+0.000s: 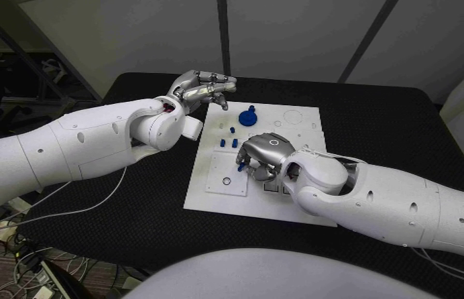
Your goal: Assemble the parts on the task board
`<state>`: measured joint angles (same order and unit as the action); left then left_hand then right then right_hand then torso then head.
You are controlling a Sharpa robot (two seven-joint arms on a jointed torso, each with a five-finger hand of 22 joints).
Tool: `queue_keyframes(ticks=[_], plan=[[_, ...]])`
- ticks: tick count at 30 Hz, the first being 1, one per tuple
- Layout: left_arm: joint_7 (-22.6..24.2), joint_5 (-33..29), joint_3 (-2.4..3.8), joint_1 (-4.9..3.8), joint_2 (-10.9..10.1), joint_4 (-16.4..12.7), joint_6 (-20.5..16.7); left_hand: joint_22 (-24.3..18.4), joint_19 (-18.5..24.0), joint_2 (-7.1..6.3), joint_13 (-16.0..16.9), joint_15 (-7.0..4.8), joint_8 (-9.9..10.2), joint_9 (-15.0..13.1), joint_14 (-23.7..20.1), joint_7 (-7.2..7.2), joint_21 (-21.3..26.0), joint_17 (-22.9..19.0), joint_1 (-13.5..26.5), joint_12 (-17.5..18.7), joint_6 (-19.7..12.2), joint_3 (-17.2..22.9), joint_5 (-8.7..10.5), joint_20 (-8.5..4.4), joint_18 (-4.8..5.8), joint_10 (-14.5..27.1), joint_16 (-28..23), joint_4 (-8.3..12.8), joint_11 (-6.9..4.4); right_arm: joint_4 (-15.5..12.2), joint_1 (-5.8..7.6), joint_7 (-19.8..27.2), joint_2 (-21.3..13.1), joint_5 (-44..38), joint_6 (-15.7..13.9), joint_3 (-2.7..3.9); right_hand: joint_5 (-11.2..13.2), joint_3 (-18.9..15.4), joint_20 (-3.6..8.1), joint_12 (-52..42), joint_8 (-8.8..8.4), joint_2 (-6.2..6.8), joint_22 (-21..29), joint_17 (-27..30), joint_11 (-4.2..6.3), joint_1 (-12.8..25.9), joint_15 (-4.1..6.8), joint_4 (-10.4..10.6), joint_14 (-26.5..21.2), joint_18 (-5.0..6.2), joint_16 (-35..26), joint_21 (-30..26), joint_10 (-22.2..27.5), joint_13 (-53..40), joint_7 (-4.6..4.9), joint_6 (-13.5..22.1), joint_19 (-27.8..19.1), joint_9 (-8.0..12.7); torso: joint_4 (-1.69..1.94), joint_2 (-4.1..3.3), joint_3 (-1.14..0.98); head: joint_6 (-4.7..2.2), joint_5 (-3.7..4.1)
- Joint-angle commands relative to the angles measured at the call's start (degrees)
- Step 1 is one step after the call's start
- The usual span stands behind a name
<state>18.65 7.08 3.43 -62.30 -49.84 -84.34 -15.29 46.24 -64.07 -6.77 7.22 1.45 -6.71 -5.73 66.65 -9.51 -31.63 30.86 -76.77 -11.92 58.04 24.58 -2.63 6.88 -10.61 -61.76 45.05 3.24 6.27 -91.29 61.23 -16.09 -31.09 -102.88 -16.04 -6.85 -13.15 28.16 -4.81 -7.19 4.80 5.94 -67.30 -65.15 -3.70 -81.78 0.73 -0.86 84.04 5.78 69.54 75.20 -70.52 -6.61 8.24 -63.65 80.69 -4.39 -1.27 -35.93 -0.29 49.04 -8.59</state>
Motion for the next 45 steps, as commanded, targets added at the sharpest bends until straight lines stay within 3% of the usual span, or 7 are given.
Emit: queue_keyframes(ticks=[1, 12, 29, 45], plan=[[0.1, -0.1, 0.07, -0.10, 0.1, 0.0, 0.8, -0.1, 0.4, 0.53, -0.1, 0.16, -0.1, 0.1, -0.4, -0.38, 0.3, -0.1, -0.2, 0.1, 0.0, -0.2, -0.10, 0.04, 0.30, 0.5, -0.4, 0.2, 0.03, -0.1, 0.05, -1.7, 0.1, -2.6, -1.3, 0.00, 0.0, -0.3, -0.14, 0.3, 0.24, 0.13, -0.1, 0.0, -0.22, 0.7, 0.28, 0.0, 2.4, -1.12, 0.3, 0.2, -0.3, -0.1, 0.05, -0.3, 0.0, -0.1, 0.01, -0.03, 0.00, 0.03, -0.05], [0.1, -0.1, 0.07, -0.10, 0.0, 0.1, 0.8, -0.1, 0.4, 0.53, -0.1, 0.16, -0.1, 0.1, -0.4, -0.38, 0.3, -0.1, -0.2, 0.1, 0.0, -0.2, -0.10, 0.04, 0.30, 0.5, -0.4, 0.2, 0.03, -0.4, 0.05, -1.7, -0.1, -3.4, -1.6, 0.00, 0.0, -0.4, -0.14, 0.3, 0.25, 0.14, -0.2, -0.1, -0.19, 0.8, 0.29, 0.1, 2.4, -1.14, 0.4, 0.3, -0.4, -0.1, 0.02, -0.4, 0.1, -0.1, -0.05, 0.04, -0.04, 0.22, -0.21], [-0.1, -0.1, 0.06, -0.09, 0.0, 0.2, 0.9, -0.1, 0.4, 0.55, -0.1, 0.18, -0.2, 0.1, -0.5, -0.38, 0.4, -0.2, -0.2, 0.0, 0.0, -0.2, -0.10, 0.07, 0.29, 0.6, -0.4, 0.3, 0.05, -0.9, 0.05, -1.8, 0.0, -5.4, 1.5, 0.00, 0.1, -0.6, -0.12, 0.3, 0.32, 0.25, -0.4, -0.2, -0.10, 1.0, 0.34, 0.0, 2.4, -1.16, 0.5, 0.5, -0.5, -0.2, -0.11, -0.6, 0.1, -0.2, -0.03, 0.01, 0.01, 0.64, -0.39], [-0.1, -0.1, 0.06, -0.09, 0.1, 0.4, 1.1, -0.1, 0.4, 0.55, -0.1, 0.18, -0.2, 0.1, -0.5, -0.38, 0.4, -0.2, -0.2, 0.0, 0.1, -0.2, -0.10, 0.07, 0.29, 0.6, -0.4, 0.3, 0.05, -1.4, 0.05, -2.8, 0.0, -7.5, 2.1, 0.00, 0.3, -0.7, -0.08, 0.3, 0.34, 0.36, -0.5, -0.3, -0.03, 1.2, 0.38, 0.1, 2.4, -1.16, 0.7, 0.5, -0.6, -0.3, -0.18, -0.7, 0.0, -0.2, -0.02, 0.01, -0.02, 0.84, -0.43]])
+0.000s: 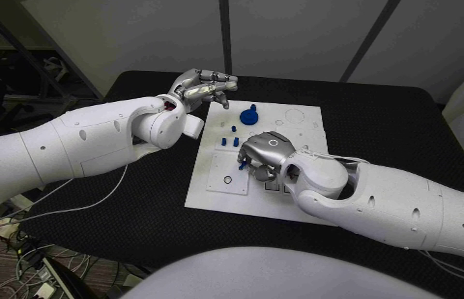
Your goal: Assemble the parts on the task board
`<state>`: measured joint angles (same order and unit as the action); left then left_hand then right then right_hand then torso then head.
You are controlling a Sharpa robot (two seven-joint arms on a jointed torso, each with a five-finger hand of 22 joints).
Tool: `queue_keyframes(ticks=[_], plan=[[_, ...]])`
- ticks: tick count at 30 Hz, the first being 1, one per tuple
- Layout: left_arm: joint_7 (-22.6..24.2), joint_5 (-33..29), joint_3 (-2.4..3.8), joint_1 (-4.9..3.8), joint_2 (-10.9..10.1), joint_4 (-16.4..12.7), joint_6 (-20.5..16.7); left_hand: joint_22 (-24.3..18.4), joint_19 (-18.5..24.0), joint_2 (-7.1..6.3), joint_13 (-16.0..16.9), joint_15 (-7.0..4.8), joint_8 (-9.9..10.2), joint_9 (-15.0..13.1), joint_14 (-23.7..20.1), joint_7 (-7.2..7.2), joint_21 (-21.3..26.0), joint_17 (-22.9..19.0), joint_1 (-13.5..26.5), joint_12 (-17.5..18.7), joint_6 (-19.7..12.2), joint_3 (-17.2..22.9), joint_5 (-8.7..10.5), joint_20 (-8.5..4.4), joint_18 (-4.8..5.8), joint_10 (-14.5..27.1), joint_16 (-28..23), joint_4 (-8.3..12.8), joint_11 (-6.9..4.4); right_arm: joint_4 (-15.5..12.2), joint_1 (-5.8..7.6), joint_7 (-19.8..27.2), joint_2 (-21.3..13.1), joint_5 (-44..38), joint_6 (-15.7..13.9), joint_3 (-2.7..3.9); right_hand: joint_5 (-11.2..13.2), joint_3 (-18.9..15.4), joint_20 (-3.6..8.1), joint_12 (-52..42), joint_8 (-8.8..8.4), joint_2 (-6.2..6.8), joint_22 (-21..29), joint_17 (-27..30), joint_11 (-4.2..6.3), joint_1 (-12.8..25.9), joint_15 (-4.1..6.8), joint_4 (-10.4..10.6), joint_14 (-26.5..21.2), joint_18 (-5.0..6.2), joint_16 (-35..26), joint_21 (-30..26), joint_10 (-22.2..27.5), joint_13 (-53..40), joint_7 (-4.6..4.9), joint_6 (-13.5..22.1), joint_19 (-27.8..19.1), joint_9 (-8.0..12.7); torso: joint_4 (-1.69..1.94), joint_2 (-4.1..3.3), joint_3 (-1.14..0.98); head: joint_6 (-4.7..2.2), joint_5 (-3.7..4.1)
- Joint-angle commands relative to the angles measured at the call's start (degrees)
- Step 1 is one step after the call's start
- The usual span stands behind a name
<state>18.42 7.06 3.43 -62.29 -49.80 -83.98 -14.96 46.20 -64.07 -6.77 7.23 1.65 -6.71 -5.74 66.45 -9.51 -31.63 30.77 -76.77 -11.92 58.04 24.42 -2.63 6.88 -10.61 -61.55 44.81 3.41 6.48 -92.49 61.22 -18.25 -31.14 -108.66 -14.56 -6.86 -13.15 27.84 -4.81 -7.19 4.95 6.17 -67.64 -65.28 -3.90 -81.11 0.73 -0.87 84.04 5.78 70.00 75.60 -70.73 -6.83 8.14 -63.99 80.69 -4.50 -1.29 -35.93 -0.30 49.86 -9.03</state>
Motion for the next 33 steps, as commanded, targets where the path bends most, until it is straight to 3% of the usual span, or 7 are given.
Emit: queue_keyframes(ticks=[1, 13, 25, 33], plan=[[0.1, -0.1, 0.06, -0.10, 0.1, 0.0, 0.8, -0.1, 0.4, 0.54, -0.1, 0.00, -0.2, 0.1, -0.3, -0.39, 0.4, -0.2, -0.2, 0.0, 0.1, -0.1, -0.10, 0.08, 0.29, 0.5, -0.2, 0.1, -0.13, -0.2, 0.07, -0.8, 0.1, -1.9, 0.6, 0.01, 0.3, -0.4, -0.08, 0.3, 0.18, 0.13, -0.1, -0.1, 0.17, 0.5, 0.38, 0.1, 2.4, -1.16, 0.3, 0.1, -0.4, -0.1, -0.08, -0.4, 0.0, -0.1, -0.01, 0.01, -0.01, 0.02, 0.00], [0.1, -0.1, 0.06, -0.10, 0.1, 0.0, 0.8, -0.1, 0.4, 0.54, -0.1, 0.00, -0.2, 0.1, -0.3, -0.39, 0.4, -0.2, -0.2, 0.0, 0.1, -0.1, -0.10, 0.08, 0.29, 0.5, -0.2, 0.1, -0.13, -0.1, 0.08, -1.2, 0.5, -2.6, 1.9, -0.08, 0.3, -0.5, -0.06, 0.3, 0.21, 0.14, -0.2, -0.2, 0.21, 0.7, 0.41, 0.1, 2.4, -1.17, 0.4, 0.2, -0.5, -0.1, -0.13, -0.5, 0.1, -0.1, 0.04, -0.03, 0.03, 0.14, 0.07], [0.1, -0.1, 0.06, -0.10, 0.0, 0.0, 0.9, -0.1, 0.4, 0.54, -0.1, 0.00, -0.2, 0.1, -0.3, -0.39, 0.4, -0.2, -0.2, 0.0, 0.1, -0.1, -0.10, 0.08, 0.29, 0.5, -0.2, 0.1, -0.13, -0.4, 0.09, -1.3, 0.6, -2.9, 3.4, -1.13, 0.5, -0.7, -0.02, 0.3, 0.26, 0.17, -0.2, -0.1, 0.30, 0.8, 0.47, 0.2, 2.4, -1.16, 0.4, 0.2, -0.7, -0.2, -0.24, -0.6, 0.0, -0.1, 0.02, 0.00, 0.03, 0.14, -0.03], [0.1, -0.1, 0.06, -0.10, 0.1, 0.0, 0.9, -0.1, 0.4, 0.54, -0.1, 0.00, -0.2, 0.1, -0.3, -0.39, 0.4, -0.2, -0.2, 0.0, 0.1, -0.1, -0.10, 0.08, 0.29, 0.5, -0.2, 0.1, -0.13, -0.4, 0.09, -1.0, 0.6, -3.0, 1.8, -1.22, 0.5, -0.7, -0.01, 0.3, 0.26, 0.17, -0.2, 0.0, 0.31, 0.9, 0.48, 0.2, 2.4, -1.15, 0.4, 0.2, -0.7, -0.2, -0.26, -0.6, 0.0, -0.1, 0.00, -0.01, 0.00, 0.14, -0.09]])
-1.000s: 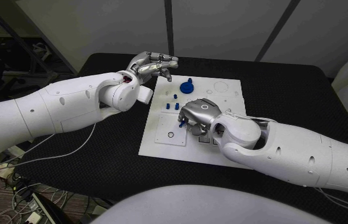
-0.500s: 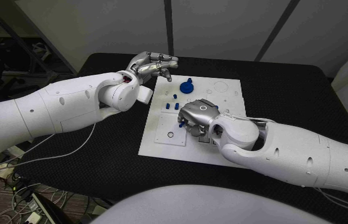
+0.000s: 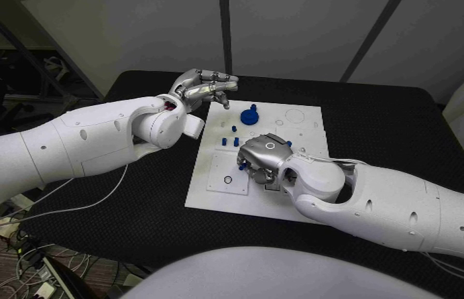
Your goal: Assemble the parts on the task board
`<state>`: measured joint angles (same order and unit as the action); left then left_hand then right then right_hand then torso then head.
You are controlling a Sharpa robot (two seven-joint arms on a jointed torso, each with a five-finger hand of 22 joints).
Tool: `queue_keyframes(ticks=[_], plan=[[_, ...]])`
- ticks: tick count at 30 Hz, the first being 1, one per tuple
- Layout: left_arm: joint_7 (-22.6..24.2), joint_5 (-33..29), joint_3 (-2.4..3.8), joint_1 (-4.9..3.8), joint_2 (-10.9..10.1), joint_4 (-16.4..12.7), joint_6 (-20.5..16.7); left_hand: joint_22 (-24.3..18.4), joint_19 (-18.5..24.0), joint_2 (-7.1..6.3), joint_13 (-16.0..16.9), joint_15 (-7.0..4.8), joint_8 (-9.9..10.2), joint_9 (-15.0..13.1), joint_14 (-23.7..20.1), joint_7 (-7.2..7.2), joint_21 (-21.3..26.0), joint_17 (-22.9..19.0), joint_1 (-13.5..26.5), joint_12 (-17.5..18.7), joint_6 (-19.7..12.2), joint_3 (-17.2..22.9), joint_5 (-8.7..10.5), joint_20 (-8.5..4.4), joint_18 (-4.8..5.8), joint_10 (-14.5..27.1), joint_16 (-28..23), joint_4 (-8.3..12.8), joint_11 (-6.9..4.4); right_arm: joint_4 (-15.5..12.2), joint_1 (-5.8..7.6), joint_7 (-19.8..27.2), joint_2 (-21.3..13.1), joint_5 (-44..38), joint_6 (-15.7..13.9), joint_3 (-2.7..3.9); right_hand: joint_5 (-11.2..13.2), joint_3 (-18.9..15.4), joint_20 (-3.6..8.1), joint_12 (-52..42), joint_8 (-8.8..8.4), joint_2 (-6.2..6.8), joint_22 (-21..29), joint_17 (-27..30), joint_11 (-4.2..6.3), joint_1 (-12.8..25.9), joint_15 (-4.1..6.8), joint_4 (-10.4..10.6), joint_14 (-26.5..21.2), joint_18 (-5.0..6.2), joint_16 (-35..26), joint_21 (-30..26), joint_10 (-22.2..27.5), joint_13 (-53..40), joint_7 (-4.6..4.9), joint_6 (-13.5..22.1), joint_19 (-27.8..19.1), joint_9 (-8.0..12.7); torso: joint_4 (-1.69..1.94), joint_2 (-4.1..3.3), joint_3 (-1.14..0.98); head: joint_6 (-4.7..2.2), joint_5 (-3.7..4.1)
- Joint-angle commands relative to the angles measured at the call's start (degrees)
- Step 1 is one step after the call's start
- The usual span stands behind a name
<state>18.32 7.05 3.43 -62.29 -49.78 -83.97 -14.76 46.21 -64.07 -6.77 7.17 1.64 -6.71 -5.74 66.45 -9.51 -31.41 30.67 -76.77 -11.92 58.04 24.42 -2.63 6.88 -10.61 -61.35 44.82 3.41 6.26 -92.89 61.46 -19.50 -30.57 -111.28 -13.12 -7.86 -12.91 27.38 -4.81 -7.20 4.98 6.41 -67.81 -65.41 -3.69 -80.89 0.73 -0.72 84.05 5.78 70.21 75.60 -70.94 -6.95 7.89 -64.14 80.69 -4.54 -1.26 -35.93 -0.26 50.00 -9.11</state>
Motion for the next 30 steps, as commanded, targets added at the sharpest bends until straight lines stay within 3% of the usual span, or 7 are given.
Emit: queue_keyframes(ticks=[1, 21, 26, 30], plan=[[0.2, -0.1, 0.06, -0.10, 0.0, -0.1, 0.7, -0.1, 0.4, 0.54, -0.1, 0.00, -0.2, 0.1, -0.3, -0.39, 0.2, -0.1, -0.2, 0.0, 0.1, -0.1, -0.10, 0.08, 0.29, 0.3, -0.2, 0.1, 0.08, 0.0, -0.15, 0.4, 0.0, -0.3, 0.2, -0.23, 0.3, -0.3, -0.01, 0.3, 0.23, -0.06, 0.0, 0.1, 0.10, 0.7, 0.48, 0.0, 2.4, -1.14, 0.1, 0.2, -0.5, -0.1, -0.01, -0.5, 0.0, -0.1, -0.03, 0.00, -0.03, 0.00, -0.01], [0.0, -0.1, 0.06, -0.10, 0.0, -0.1, 0.9, -0.1, 0.4, 0.54, -0.1, 0.00, -0.2, 0.1, -0.3, -0.39, 0.2, -0.1, -0.2, 0.0, 0.1, -0.1, -0.10, 0.08, 0.29, 0.3, -0.2, 0.1, 0.08, 0.4, -0.15, 1.3, 0.4, 1.1, -0.4, -0.24, 0.5, -0.5, 0.02, 0.6, -0.01, 0.08, 0.2, 0.7, 0.08, 1.1, 0.49, 0.2, 2.2, -1.11, -0.2, 0.1, -0.2, -0.1, -0.01, -0.2, -0.2, 0.0, 0.00, -0.03, -0.01, 0.00, -0.13], [-0.2, -0.1, 0.06, -0.10, 0.0, -0.1, 1.0, -0.1, 0.4, 0.54, -0.1, 0.00, -0.2, 0.1, -0.3, -0.39, 0.2, -0.1, -0.2, 0.0, 0.1, -0.1, -0.10, 0.08, 0.29, 0.3, -0.2, 0.1, 0.08, 0.8, -0.15, 1.1, 0.5, 1.5, -0.5, -0.24, 0.9, -0.4, -0.51, 2.7, -1.52, 0.65, 1.1, 1.8, -1.02, 2.1, -0.40, 0.8, 1.8, -0.99, -0.8, -0.6, 3.4, 0.8, 0.91, 3.2, -0.9, 0.7, -0.01, -0.04, -0.02, 0.00, -0.15], [-0.3, -0.1, 0.06, -0.10, 0.0, -0.1, 1.2, -0.1, 0.4, 0.54, -0.1, 0.00, -0.2, 0.1, -0.3, -0.39, 0.2, -0.1, -0.2, 0.0, 0.1, -0.1, -0.10, 0.08, 0.29, 0.3, -0.2, 0.1, 0.08, 1.0, -0.15, 1.0, 0.5, 1.7, -0.8, -0.24, 1.4, -0.2, -1.16, 3.6, -1.52, 1.62, 2.6, 2.8, -1.85, 2.7, -1.10, 1.2, 1.6, -0.64, -1.3, -1.8, 7.1, 1.9, 1.21, 6.6, -1.9, 0.9, -0.02, 0.00, -0.02, 0.00, -0.18]])
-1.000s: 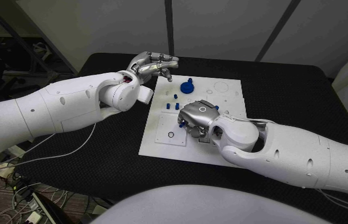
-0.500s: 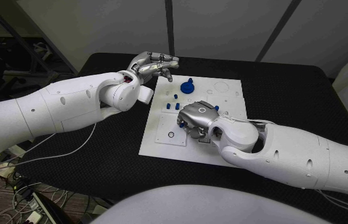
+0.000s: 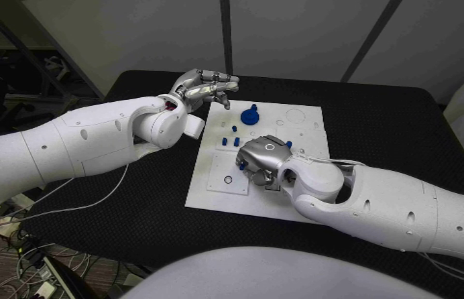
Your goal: Assemble the parts on the task board
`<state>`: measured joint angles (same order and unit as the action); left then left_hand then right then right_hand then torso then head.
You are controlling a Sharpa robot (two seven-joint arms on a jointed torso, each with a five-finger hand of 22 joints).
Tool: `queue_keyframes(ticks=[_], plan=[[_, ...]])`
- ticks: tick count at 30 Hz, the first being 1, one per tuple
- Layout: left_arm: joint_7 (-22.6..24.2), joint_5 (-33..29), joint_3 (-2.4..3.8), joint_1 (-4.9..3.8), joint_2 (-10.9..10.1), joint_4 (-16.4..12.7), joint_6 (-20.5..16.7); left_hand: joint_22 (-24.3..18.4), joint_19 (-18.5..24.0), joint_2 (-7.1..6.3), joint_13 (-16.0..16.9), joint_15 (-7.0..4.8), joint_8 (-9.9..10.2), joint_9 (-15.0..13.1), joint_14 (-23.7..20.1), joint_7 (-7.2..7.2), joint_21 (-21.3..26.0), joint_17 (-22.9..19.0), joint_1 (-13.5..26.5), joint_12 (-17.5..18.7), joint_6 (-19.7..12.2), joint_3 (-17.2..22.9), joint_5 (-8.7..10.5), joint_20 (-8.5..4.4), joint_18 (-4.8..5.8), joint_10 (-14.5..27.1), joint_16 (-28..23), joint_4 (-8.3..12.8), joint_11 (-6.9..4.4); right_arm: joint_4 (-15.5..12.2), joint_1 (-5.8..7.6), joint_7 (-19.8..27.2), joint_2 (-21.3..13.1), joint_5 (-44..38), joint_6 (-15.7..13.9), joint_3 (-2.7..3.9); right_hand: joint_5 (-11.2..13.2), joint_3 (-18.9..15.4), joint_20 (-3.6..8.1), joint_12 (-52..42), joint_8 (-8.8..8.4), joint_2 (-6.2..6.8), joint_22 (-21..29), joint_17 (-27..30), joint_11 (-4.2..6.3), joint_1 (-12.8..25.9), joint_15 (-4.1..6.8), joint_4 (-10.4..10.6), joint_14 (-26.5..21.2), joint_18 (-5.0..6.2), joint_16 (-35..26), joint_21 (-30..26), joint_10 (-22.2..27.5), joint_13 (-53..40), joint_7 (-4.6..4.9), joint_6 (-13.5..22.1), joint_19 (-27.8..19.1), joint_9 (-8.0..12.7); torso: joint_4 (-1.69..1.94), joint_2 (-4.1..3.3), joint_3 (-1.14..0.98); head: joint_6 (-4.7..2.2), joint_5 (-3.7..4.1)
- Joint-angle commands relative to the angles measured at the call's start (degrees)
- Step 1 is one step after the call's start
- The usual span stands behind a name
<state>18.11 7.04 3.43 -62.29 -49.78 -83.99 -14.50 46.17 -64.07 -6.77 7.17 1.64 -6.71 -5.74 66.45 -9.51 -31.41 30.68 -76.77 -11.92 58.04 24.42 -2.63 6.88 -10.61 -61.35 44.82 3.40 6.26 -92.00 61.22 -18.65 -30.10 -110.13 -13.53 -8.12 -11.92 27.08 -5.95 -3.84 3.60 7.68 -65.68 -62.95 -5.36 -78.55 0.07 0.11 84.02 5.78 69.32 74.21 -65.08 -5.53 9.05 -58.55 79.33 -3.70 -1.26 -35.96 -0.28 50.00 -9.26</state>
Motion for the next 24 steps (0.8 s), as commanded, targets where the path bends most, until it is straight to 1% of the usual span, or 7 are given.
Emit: queue_keyframes(ticks=[1, 3, 11, 19, 20, 22, 24], plan=[[-0.1, -0.1, 0.06, -0.10, 0.0, -0.1, 0.9, -0.1, 0.4, 0.54, -0.1, 0.00, -0.2, 0.1, -0.3, -0.39, 0.2, -0.1, -0.2, 0.0, 0.1, -0.1, -0.10, 0.08, 0.29, 0.3, -0.2, 0.1, 0.08, 0.1, 0.08, 0.1, 0.0, 0.6, -0.5, 0.01, 0.6, 0.1, -0.14, 0.2, -0.11, 0.56, 0.9, 0.6, -0.28, 0.5, -0.52, 0.5, 1.5, -0.56, -0.5, -0.6, 2.0, 0.7, 0.03, 1.6, -0.7, 0.0, -0.03, 0.03, -0.01, 0.00, -0.05], [-0.2, -0.1, 0.06, -0.10, 0.0, -0.1, 1.0, -0.1, 0.4, 0.54, -0.1, 0.00, -0.2, 0.1, -0.3, -0.39, 0.2, -0.1, -0.2, 0.0, 0.1, -0.1, -0.10, 0.08, 0.29, 0.3, -0.2, 0.1, 0.08, 0.1, 0.08, 0.1, 0.0, 0.7, -0.7, 0.01, 0.8, 0.0, -0.25, 0.1, -0.07, 0.79, 1.4, 1.1, -0.37, 0.5, -0.55, 0.5, 1.4, -0.43, -0.7, -1.1, 2.9, 1.0, -0.07, 2.3, -1.0, 0.0, -0.04, 0.05, -0.01, 0.00, -0.06], [-0.4, -0.1, 0.06, -0.10, 0.1, 0.0, 1.2, -0.1, 0.5, 0.62, -0.1, 0.04, -0.2, 0.1, -0.4, -0.43, 0.3, -0.2, -0.2, 0.0, 0.1, -0.2, -0.10, 0.12, 0.28, 0.5, -0.3, 0.2, 0.12, -0.2, 0.08, 0.3, -0.3, 0.8, -2.3, 0.01, 1.0, 0.0, -0.29, -0.1, -0.03, 0.92, 1.6, 1.4, -0.38, 0.5, -0.55, 0.6, 1.3, -0.37, -0.9, -1.2, 3.3, 1.1, -0.33, 2.7, -1.2, -0.1, -0.03, 0.06, -0.05, 0.00, -0.06], [-0.6, -0.1, 0.06, -0.10, 0.1, 0.1, 1.4, -0.1, 0.5, 0.62, -0.1, 0.04, -0.2, 0.1, -0.4, -0.43, 0.3, -0.2, -0.2, 0.0, 0.1, -0.2, -0.10, 0.12, 0.28, 0.5, -0.3, 0.2, 0.12, -1.3, 0.07, 0.5, -1.6, 1.5, -7.0, 0.02, 0.9, -0.1, -0.29, -0.3, 0.06, 1.05, 1.7, 1.6, -0.36, 0.7, -0.54, 0.7, 1.3, -0.34, -1.0, -1.3, 3.4, 1.2, -0.44, 2.8, -1.2, -0.1, -0.12, 0.07, -0.06, 0.00, 0.05], [-0.6, -0.1, 0.06, -0.10, 0.1, 0.1, 1.4, -0.1, 0.5, 0.62, -0.1, 0.04, -0.2, 0.1, -0.4, -0.43, 0.3, -0.2, -0.2, 0.0, 0.1, -0.2, -0.10, 0.12, 0.28, 0.5, -0.3, 0.2, 0.12, -1.4, 0.07, 0.5, -1.8, 1.7, -7.2, 0.02, 0.9, -0.1, -0.29, -0.3, 0.07, 1.05, 1.7, 1.6, -0.35, 0.7, -0.54, 0.7, 1.3, -0.34, -1.0, -1.3, 3.4, 1.2, -0.43, 2.8, -1.2, -0.1, -0.12, 0.07, -0.06, 0.00, 0.07], [-0.6, -0.1, 0.06, -0.10, 0.1, 0.1, 1.5, -0.1, 0.5, 0.62, -0.1, 0.04, -0.2, 0.1, -0.4, -0.43, 0.3, -0.2, -0.2, 0.0, 0.1, -0.2, -0.10, 0.12, 0.28, 0.5, -0.3, 0.2, 0.12, -2.1, 0.06, 0.7, -2.5, 2.3, -8.2, 0.03, 0.8, -0.1, -0.28, -0.5, 0.13, 1.10, 1.7, 1.7, -0.31, 0.7, -0.52, 0.8, 1.3, -0.34, -1.0, -1.3, 3.3, 1.2, -0.45, 2.8, -1.2, -0.2, -0.07, 0.06, -0.04, 0.00, 0.26], [-0.7, -0.1, 0.06, -0.09, 0.0, 0.1, 1.5, -0.1, 0.5, 0.62, -0.1, 0.04, -0.2, 0.1, -0.4, -0.43, 0.3, -0.2, -0.2, 0.0, 0.1, -0.2, -0.10, 0.12, 0.28, 0.5, -0.3, 0.2, 0.12, -3.1, 0.07, 0.8, -3.6, 3.1, -9.0, 0.06, 0.7, -0.2, -0.27, -0.6, 0.17, 1.18, 1.9, 1.9, -0.28, 0.8, -0.50, 0.8, 1.2, -0.30, -1.1, -1.4, 3.3, 1.2, -0.49, 2.8, -1.3, -0.2, -0.10, 0.09, -0.04, 0.00, 0.33]])
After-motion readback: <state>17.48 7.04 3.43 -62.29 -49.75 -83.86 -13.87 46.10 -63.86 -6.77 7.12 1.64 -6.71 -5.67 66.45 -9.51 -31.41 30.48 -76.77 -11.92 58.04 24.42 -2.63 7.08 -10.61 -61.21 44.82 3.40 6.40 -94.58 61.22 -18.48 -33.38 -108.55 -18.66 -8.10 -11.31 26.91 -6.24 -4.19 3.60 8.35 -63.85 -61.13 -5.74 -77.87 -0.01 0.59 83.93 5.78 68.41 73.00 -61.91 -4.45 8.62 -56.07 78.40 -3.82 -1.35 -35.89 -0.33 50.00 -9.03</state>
